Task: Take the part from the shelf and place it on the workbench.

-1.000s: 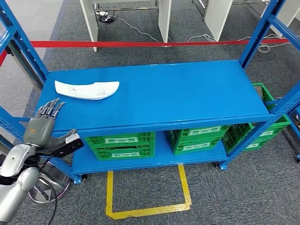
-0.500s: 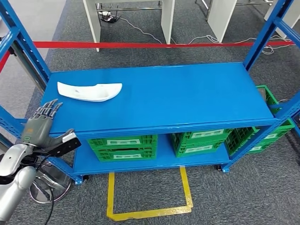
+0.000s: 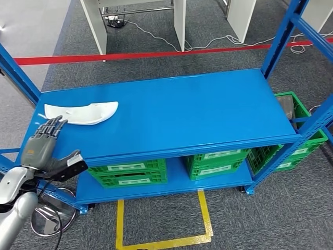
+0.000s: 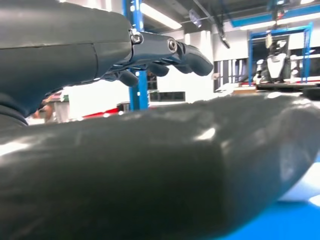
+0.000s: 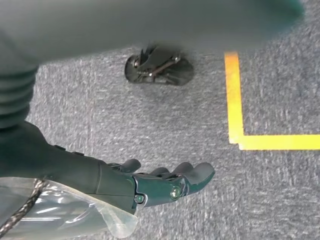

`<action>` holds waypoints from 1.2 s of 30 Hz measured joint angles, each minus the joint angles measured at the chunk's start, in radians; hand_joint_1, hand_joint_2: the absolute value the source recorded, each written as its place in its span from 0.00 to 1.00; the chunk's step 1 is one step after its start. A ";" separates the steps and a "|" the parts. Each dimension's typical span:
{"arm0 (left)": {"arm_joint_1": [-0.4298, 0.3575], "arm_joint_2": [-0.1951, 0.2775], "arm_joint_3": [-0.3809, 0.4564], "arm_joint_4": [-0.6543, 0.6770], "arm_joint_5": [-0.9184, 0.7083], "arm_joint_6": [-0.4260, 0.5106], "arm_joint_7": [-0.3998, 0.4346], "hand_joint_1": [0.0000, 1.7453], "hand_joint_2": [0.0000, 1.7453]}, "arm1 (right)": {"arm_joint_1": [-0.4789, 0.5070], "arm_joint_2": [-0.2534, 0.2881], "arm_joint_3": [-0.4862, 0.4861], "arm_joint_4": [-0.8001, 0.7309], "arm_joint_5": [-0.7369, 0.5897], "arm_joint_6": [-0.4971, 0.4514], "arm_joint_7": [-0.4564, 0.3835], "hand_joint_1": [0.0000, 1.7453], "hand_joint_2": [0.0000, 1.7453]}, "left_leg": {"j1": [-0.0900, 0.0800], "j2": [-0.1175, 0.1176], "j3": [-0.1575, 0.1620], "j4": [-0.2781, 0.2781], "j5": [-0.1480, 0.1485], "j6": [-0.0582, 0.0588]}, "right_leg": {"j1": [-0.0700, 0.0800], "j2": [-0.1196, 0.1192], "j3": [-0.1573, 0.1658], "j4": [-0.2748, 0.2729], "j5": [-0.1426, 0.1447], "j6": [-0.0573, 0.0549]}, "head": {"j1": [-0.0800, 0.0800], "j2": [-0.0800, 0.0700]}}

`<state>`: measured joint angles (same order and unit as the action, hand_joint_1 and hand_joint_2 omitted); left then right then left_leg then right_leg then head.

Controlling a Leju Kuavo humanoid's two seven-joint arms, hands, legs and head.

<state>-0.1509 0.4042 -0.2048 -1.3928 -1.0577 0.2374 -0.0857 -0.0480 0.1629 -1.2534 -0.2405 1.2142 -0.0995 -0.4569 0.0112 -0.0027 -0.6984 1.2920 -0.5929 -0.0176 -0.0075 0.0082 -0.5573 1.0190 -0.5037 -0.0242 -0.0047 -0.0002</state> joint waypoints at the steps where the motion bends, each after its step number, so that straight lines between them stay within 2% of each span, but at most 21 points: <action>1: 0.003 0.000 0.001 0.000 -0.004 0.001 -0.002 0.00 0.00 | 0.000 -0.002 -0.002 0.000 -0.001 0.011 -0.003 0.00 1.00 | -0.001 0.000 0.003 -0.034 0.035 0.005 | 0.003 0.001 0.010 0.000 -0.006 0.000 | 0.000 0.000; 3: 0.003 -0.001 0.004 0.000 -0.011 0.003 -0.003 0.00 0.00 | 0.000 -0.005 -0.006 0.000 -0.002 0.030 -0.009 0.00 1.00 | -0.006 0.000 0.036 -0.154 0.129 0.022 | 0.007 0.001 0.026 -0.001 -0.019 0.001 | 0.001 0.000; 5: 0.001 -0.001 0.006 -0.001 -0.014 0.004 -0.003 0.00 0.00 | -0.002 -0.007 -0.008 0.000 -0.003 0.043 -0.016 0.00 1.00 | -0.015 0.001 0.058 -0.238 0.164 0.037 | 0.008 0.002 0.030 -0.001 -0.027 0.006 | 0.002 0.000; 7: 0.000 -0.002 0.008 -0.002 -0.016 0.005 -0.004 0.00 0.00 | -0.003 -0.009 -0.011 0.000 -0.004 0.049 -0.019 0.00 1.00 | -0.020 0.001 0.061 -0.258 0.162 0.042 | 0.008 0.002 0.030 -0.003 -0.032 0.017 | 0.001 0.000; 10: -0.003 -0.004 0.013 -0.006 -0.019 0.007 -0.004 0.00 0.00 | -0.004 -0.012 -0.016 0.000 -0.005 0.047 -0.012 0.00 1.00 | -0.011 0.002 0.077 -0.279 0.172 0.046 | 0.009 0.001 0.016 0.025 -0.059 0.034 | 0.001 0.000; 11: -0.006 -0.006 0.013 -0.007 -0.022 0.008 -0.005 0.00 0.00 | -0.005 -0.013 -0.016 0.000 -0.003 0.040 -0.002 0.00 1.00 | -0.008 0.002 0.082 -0.284 0.172 0.048 | 0.007 0.000 -0.008 0.069 -0.082 0.040 | 0.002 0.000; 13: -0.011 -0.012 0.013 -0.008 -0.029 0.010 -0.004 0.00 0.00 | -0.006 -0.014 -0.016 0.000 0.000 0.020 0.021 0.00 1.00 | -0.007 0.003 0.083 -0.284 0.168 0.053 | 0.003 0.000 -0.080 0.197 -0.133 0.049 | 0.003 0.000; 14: -0.011 -0.016 0.013 -0.008 -0.032 0.012 -0.003 0.00 0.00 | -0.005 -0.014 -0.017 0.000 0.000 0.014 0.031 0.00 1.00 | -0.007 0.003 0.084 -0.283 0.166 0.053 | 0.001 0.000 -0.113 0.248 -0.145 0.053 | 0.003 0.000; 15: -0.011 -0.019 0.013 -0.008 -0.033 0.014 -0.002 0.00 0.00 | -0.005 -0.015 -0.017 0.000 0.000 0.008 0.039 0.00 1.00 | -0.007 0.002 0.084 -0.282 0.164 0.052 | 0.000 -0.001 -0.130 0.265 -0.138 0.056 | 0.003 0.000; 16: -0.011 -0.022 0.013 -0.008 -0.034 0.017 -0.001 0.00 0.00 | -0.004 -0.015 -0.017 0.000 -0.001 0.003 0.047 0.00 1.00 | -0.007 0.002 0.086 -0.281 0.162 0.051 | -0.001 -0.001 -0.126 0.241 -0.110 0.058 | 0.003 0.000; 18: -0.011 -0.026 0.014 -0.008 -0.034 0.021 0.001 0.00 0.00 | -0.005 -0.017 -0.017 0.000 -0.001 -0.001 0.060 0.00 1.00 | -0.006 0.000 0.090 -0.277 0.155 0.044 | -0.004 -0.002 -0.074 0.115 -0.034 0.058 | 0.003 0.000; 20: -0.013 -0.028 0.015 -0.008 -0.034 0.023 0.002 0.00 0.00 | -0.007 -0.019 -0.017 0.000 -0.001 -0.001 0.072 0.00 1.00 | -0.009 -0.001 0.089 -0.268 0.149 0.035 | -0.003 -0.001 -0.026 0.020 0.000 0.050 | 0.002 0.000; 23: -0.014 -0.029 0.016 -0.008 -0.034 0.023 0.004 0.00 0.00 | -0.005 -0.019 -0.018 0.001 0.002 -0.004 0.087 0.00 1.00 | -0.010 -0.001 0.089 -0.266 0.149 0.022 | -0.001 0.001 -0.016 0.005 0.001 0.032 | 0.001 0.000; 25: -0.016 -0.028 0.017 -0.008 -0.033 0.023 0.006 0.00 0.00 | -0.005 -0.019 -0.019 0.001 0.003 -0.007 0.091 0.00 1.00 | -0.007 0.000 0.080 -0.241 0.128 0.012 | -0.003 0.001 -0.012 0.001 0.004 0.019 | -0.002 0.000; 26: -0.017 -0.028 0.018 -0.008 -0.033 0.023 0.006 0.00 0.00 | -0.005 -0.019 -0.019 0.001 0.003 -0.007 0.091 0.00 1.00 | -0.006 0.000 0.064 -0.202 0.103 0.007 | -0.005 0.000 -0.010 -0.001 0.006 0.013 | -0.004 0.000; 28: -0.019 -0.029 0.019 -0.007 -0.029 0.023 0.006 0.00 0.00 | -0.006 -0.019 -0.021 0.001 0.004 -0.008 0.093 0.00 1.00 | -0.004 0.000 0.010 -0.077 0.043 0.000 | -0.004 -0.001 -0.008 -0.001 0.004 0.006 | -0.007 0.000; 29: -0.018 -0.029 0.019 -0.006 -0.026 0.022 0.006 0.00 0.00 | -0.005 -0.019 -0.021 0.001 0.004 -0.008 0.094 0.00 1.00 | -0.003 0.000 -0.015 -0.022 0.025 -0.001 | -0.004 -0.001 -0.007 -0.001 0.003 0.005 | -0.007 0.000; 30: -0.018 -0.030 0.019 -0.005 -0.022 0.021 0.005 0.00 0.00 | -0.005 -0.019 -0.021 0.001 0.005 -0.008 0.095 0.00 1.00 | -0.002 0.000 -0.027 0.006 0.024 -0.002 | -0.004 -0.001 -0.006 -0.001 0.003 0.005 | -0.007 0.000; 31: -0.019 -0.030 0.019 -0.003 -0.017 0.019 0.004 0.00 0.00 | -0.005 -0.019 -0.022 0.001 0.006 -0.008 0.096 0.00 1.00 | -0.002 0.000 -0.023 -0.004 0.043 -0.002 | -0.004 -0.001 -0.004 -0.001 0.002 0.005 | -0.007 0.000; 34: -0.027 -0.030 0.021 0.002 -0.007 0.009 0.001 0.00 0.00 | -0.006 -0.019 -0.022 0.001 0.010 -0.007 0.095 0.00 1.00 | -0.002 0.001 0.062 -0.182 0.135 0.007 | -0.002 0.001 0.004 0.000 -0.005 0.011 | -0.007 0.000; 36: -0.032 -0.030 0.022 0.004 -0.003 0.004 0.000 0.00 0.00 | -0.007 -0.019 -0.022 0.001 0.011 -0.005 0.097 0.00 1.00 | -0.006 0.000 0.094 -0.253 0.144 0.015 | 0.001 0.001 0.002 0.001 -0.007 0.021 | -0.006 0.000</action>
<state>-0.1831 0.3740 -0.1828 -1.3891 -1.0605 0.2417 -0.0859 -0.0547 0.1438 -1.2751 -0.2396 1.2248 -0.1043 -0.3603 0.0053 -0.0024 -0.6041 1.0392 -0.4490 -0.0030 -0.0068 0.0090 -0.5550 1.0199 -0.5110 -0.0032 -0.0105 -0.0003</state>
